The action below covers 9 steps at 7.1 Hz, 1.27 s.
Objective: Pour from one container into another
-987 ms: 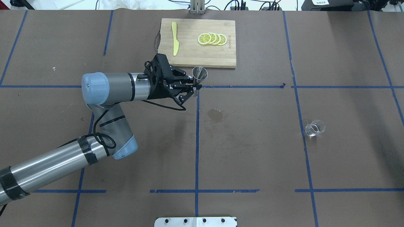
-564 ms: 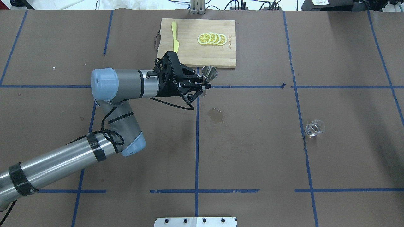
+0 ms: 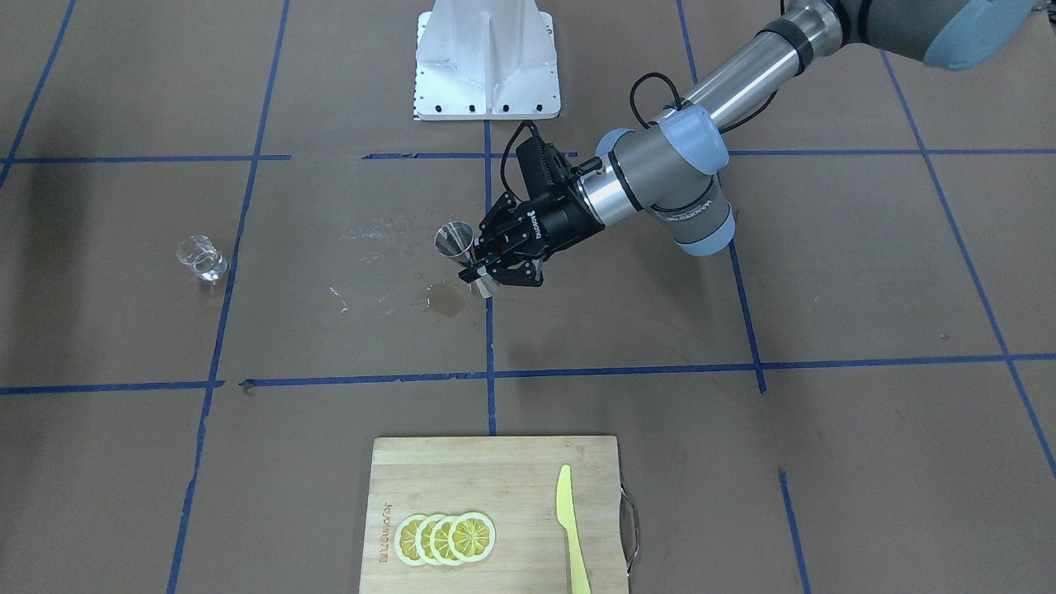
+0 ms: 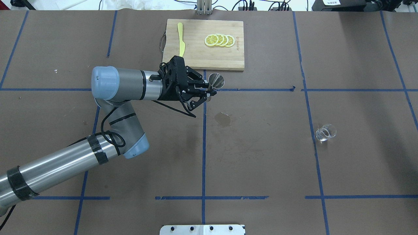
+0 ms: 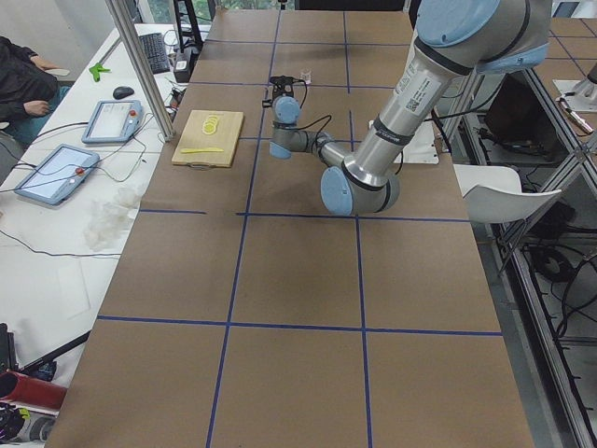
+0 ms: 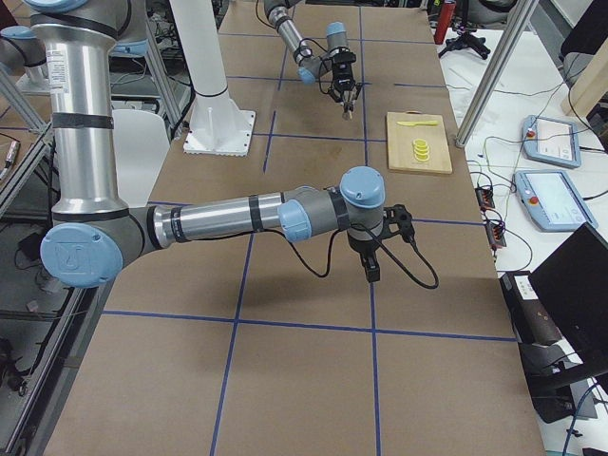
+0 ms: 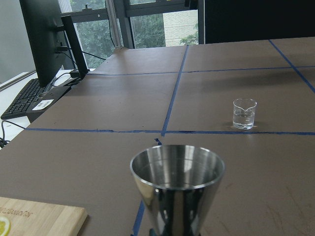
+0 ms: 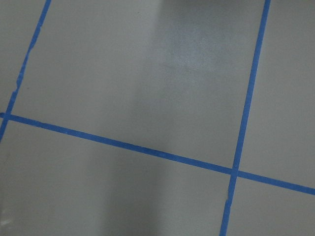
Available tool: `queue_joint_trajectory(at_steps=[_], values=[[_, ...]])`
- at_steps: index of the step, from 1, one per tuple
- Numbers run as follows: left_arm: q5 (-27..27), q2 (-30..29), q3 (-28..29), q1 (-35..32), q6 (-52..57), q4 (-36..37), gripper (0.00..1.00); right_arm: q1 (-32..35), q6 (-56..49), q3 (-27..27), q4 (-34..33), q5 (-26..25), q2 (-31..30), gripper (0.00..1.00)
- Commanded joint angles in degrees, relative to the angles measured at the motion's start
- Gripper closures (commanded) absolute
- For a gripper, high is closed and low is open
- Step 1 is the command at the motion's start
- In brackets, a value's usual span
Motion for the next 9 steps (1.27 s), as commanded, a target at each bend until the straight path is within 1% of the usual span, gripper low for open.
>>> queue_joint_trajectory(at_steps=[1,2,3,4,6,7,8,9], values=[[-0.3,0.1,0.0,-0.8,-1.5,0.0,1.0,-2.5,14.6,7.6,-0.3,0.9,-0.7,0.0],[-0.3,0.4,0.0,-0.8,-3.7,0.0,1.0,-6.3,21.4,11.4,-0.4,-0.1,-1.2,0.0],[-0.4,0.5,0.0,-0.7,-8.4,0.0,1.0,-10.3,27.8,14.9,-0.4,-3.2,-1.3,0.0],[-0.5,1.0,-0.1,-0.7,-10.9,0.0,1.0,-13.0,31.4,16.7,-0.4,-4.6,-1.4,0.0],[-0.9,1.9,-1.4,-0.6,-10.6,-0.5,1.0,-15.4,32.1,21.9,0.0,-5.1,-5.3,0.0],[-1.0,2.6,-2.9,-0.3,-10.2,-2.4,1.0,-18.1,35.2,24.7,0.0,-6.8,-6.4,0.0],[-0.9,3.4,-4.2,-0.3,-7.1,-3.6,1.0,-21.0,37.3,25.5,0.1,-9.1,-6.5,0.0],[-0.9,3.4,-4.3,-0.3,-4.9,-3.7,1.0,-23.2,37.9,25.5,1.5,-11.0,-6.8,0.0]])
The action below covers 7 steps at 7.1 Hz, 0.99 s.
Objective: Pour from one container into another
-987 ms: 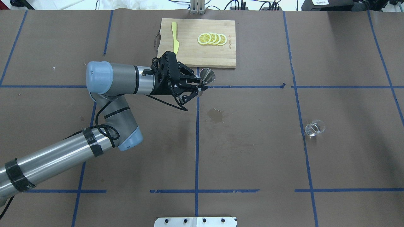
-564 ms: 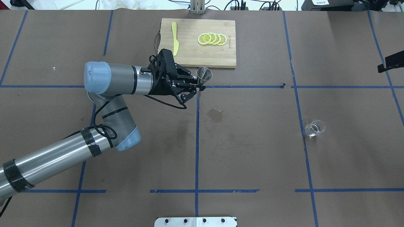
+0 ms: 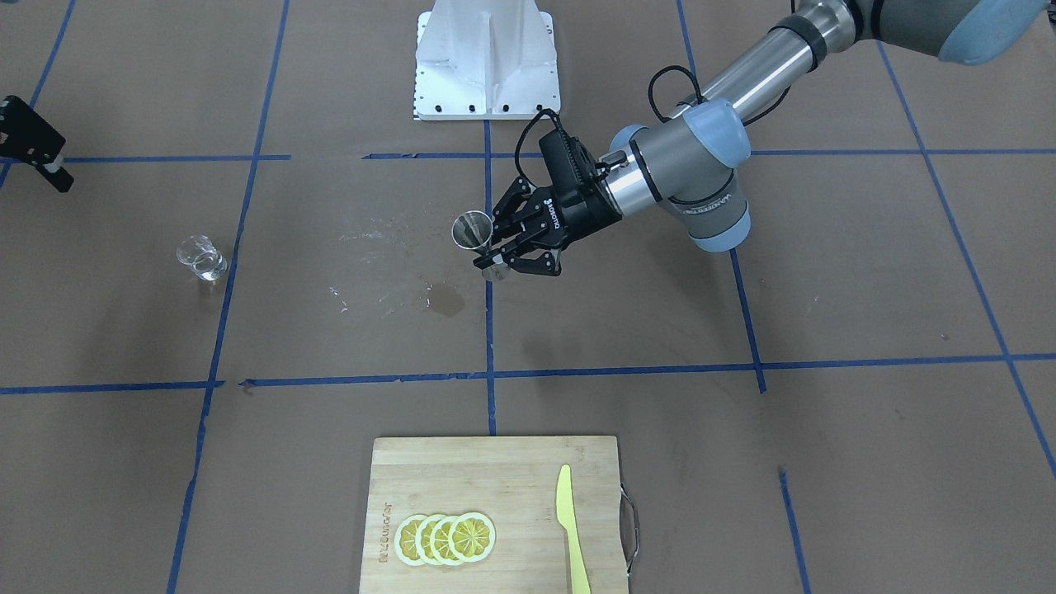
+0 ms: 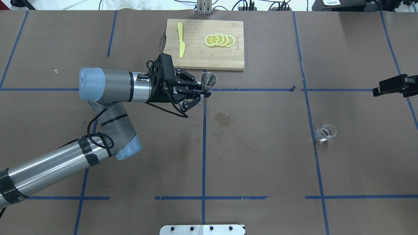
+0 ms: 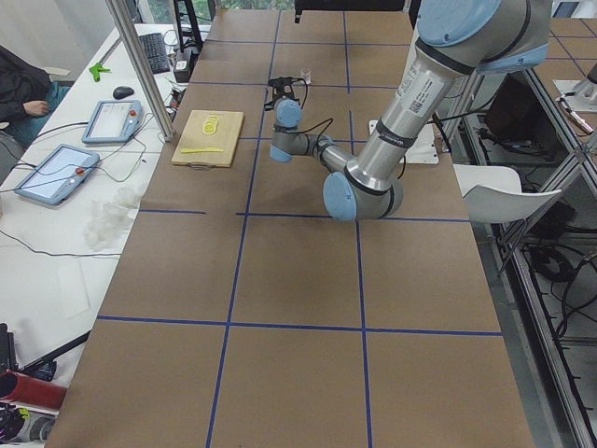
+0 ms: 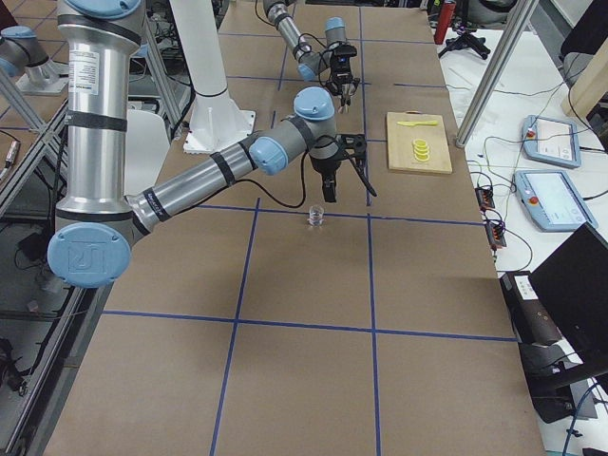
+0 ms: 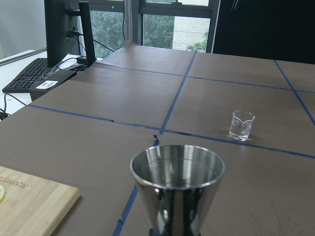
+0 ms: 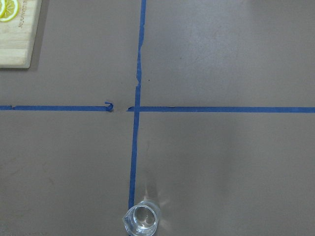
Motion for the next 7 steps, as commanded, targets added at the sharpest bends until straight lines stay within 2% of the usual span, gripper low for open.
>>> queue_joint_trajectory(at_steps=[1,3,5,7], values=[[0.1,0.4,-0.7,0.0,2.6,-0.6,1.0,-5.0,3.9,0.8,1.4,-3.8,-1.0,0.0],[0.2,0.4,-0.7,0.0,2.5,-0.4,1.0,-17.6,17.7,1.6,6.5,-20.7,-1.1,0.0],[0.2,0.5,-0.6,0.0,2.5,-0.3,1.0,-27.3,25.0,1.6,12.2,-36.0,-3.0,0.0],[0.2,0.6,-0.7,0.0,2.5,-0.2,1.0,-36.2,29.1,1.4,20.4,-51.5,-8.0,0.0]])
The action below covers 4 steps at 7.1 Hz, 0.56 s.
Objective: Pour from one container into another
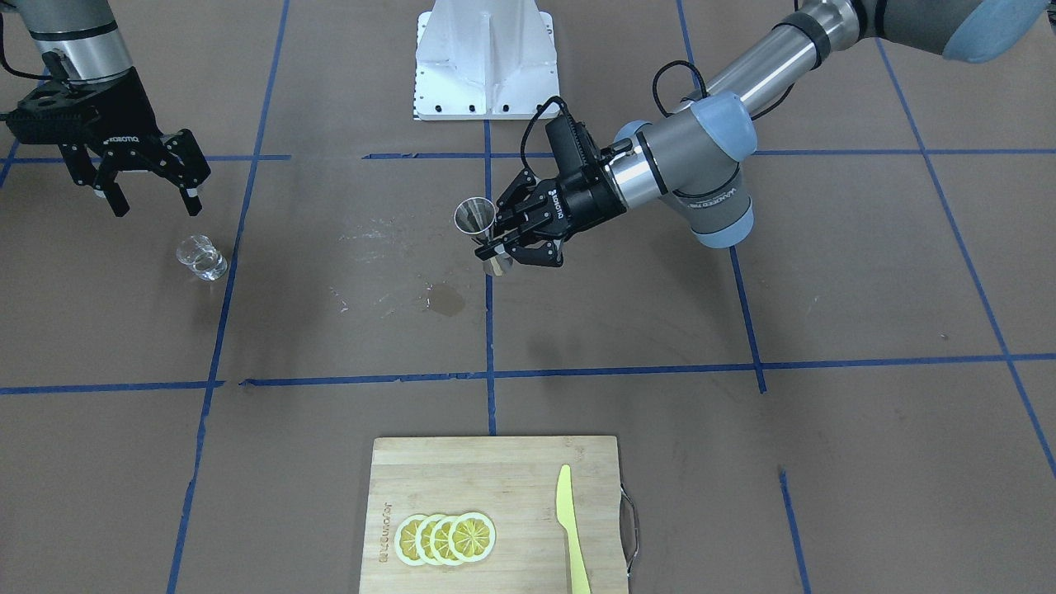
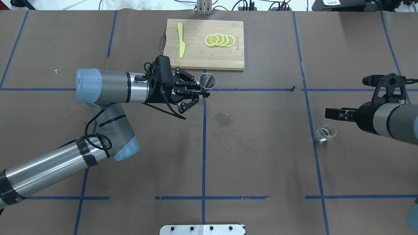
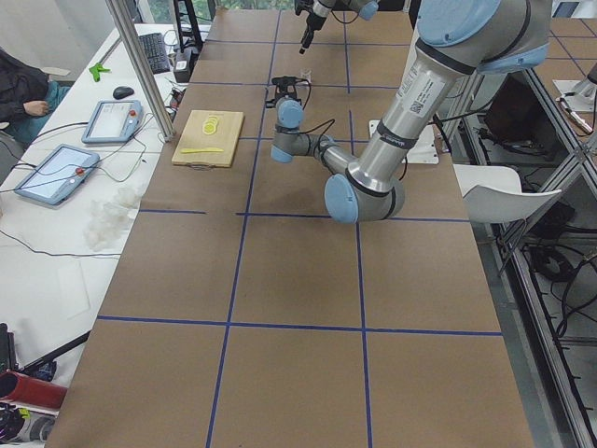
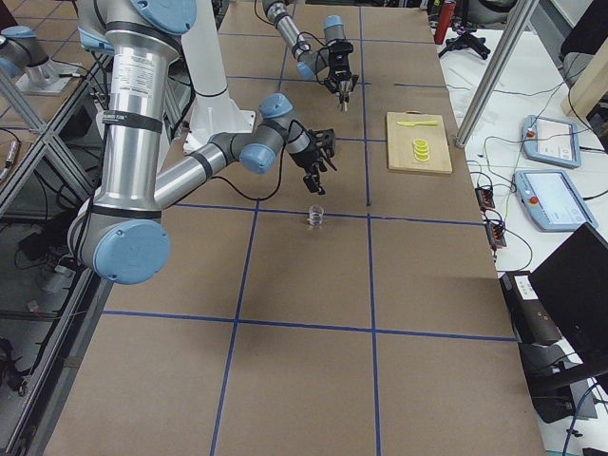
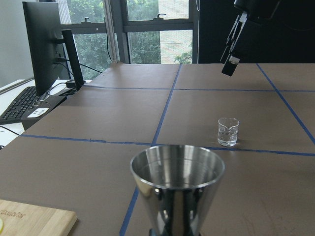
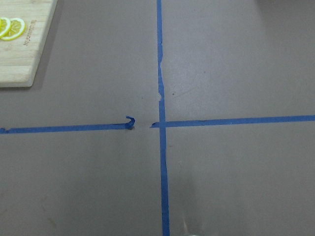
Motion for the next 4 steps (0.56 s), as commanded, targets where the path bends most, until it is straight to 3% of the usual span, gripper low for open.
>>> queue_joint_trajectory(at_steps=[1,2,3,4], values=[[0.0,0.1,0.0,-0.1,0.0,0.1,1.0,-11.5,8.4,-1.4,5.8,-19.2,-3.6,0.0],[0.0,0.1,0.1,-0.1,0.0,0.1,1.0,-16.9,11.5,-4.1,5.8,-29.4,-3.7,0.0],[0.0,0.1,0.0,-0.1,0.0,0.1,1.0,-20.0,12.4,-6.2,7.2,-35.9,-3.6,0.0],[0.0,0.1,0.0,-0.2,0.0,0.1,1.0,-22.0,12.5,-10.7,12.5,-42.4,-3.3,0.0]])
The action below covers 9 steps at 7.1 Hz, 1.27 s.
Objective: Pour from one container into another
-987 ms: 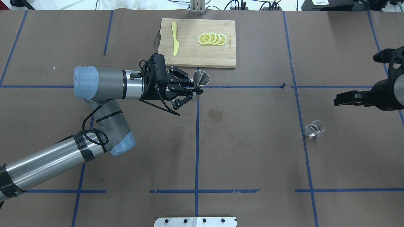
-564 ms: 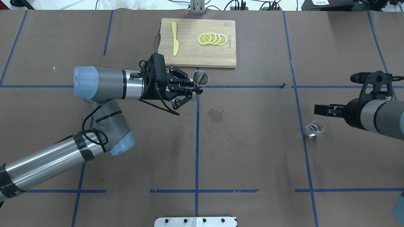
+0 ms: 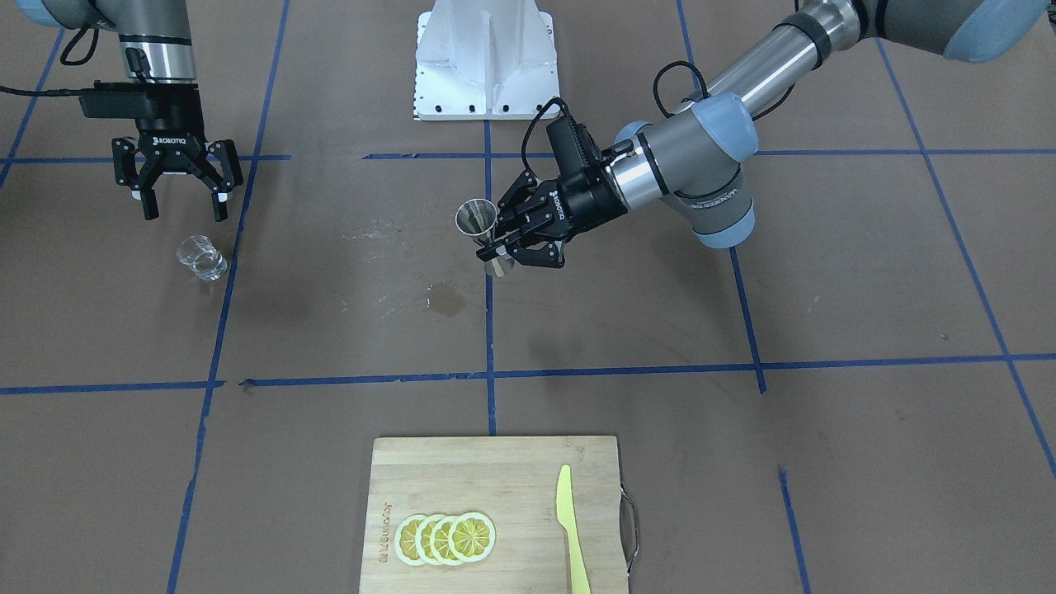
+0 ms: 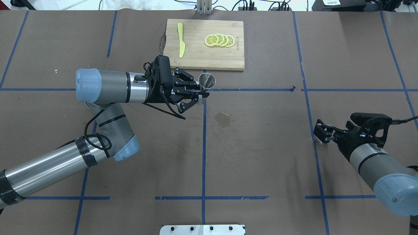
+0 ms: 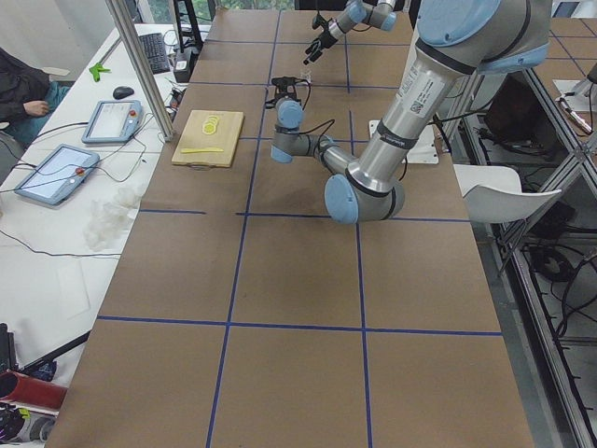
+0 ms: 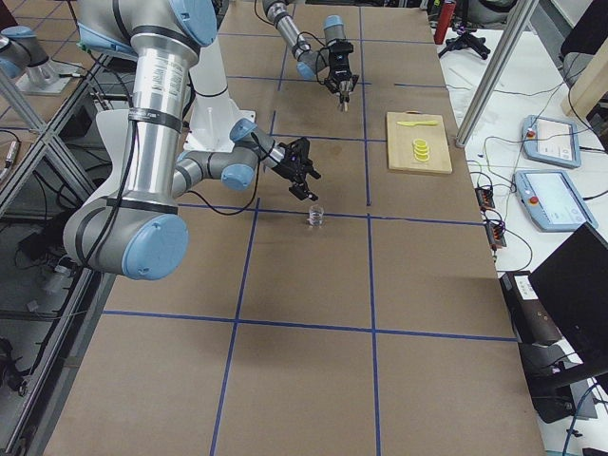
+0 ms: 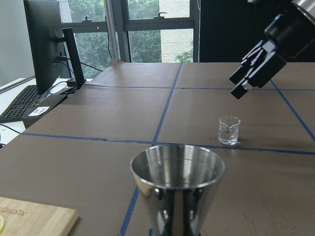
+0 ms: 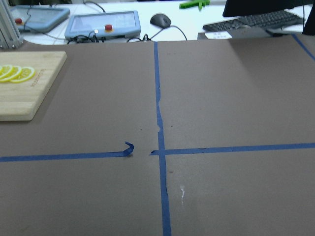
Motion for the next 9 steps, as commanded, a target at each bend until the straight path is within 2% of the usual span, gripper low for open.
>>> queue_joint_trajectory(at_steps=[1,4,5,9], values=[[0.0,0.1,0.0,-0.1,0.0,0.0,1.0,-4.6,0.7,-9.9,10.5,-12.9,0.6,0.0],[0.0,0.4,0.0,-0.1,0.0,0.0,1.0,-6.3,0.6,-18.4,11.3,-20.9,5.1,0.0],[0.0,0.5,-0.1,-0.1,0.0,-0.1,1.0,-6.4,0.5,-20.3,11.3,-21.9,7.1,0.0],[0.1,0.5,-0.1,-0.1,0.0,-0.2,1.0,-6.7,0.1,-22.7,11.3,-23.2,6.5,0.0]])
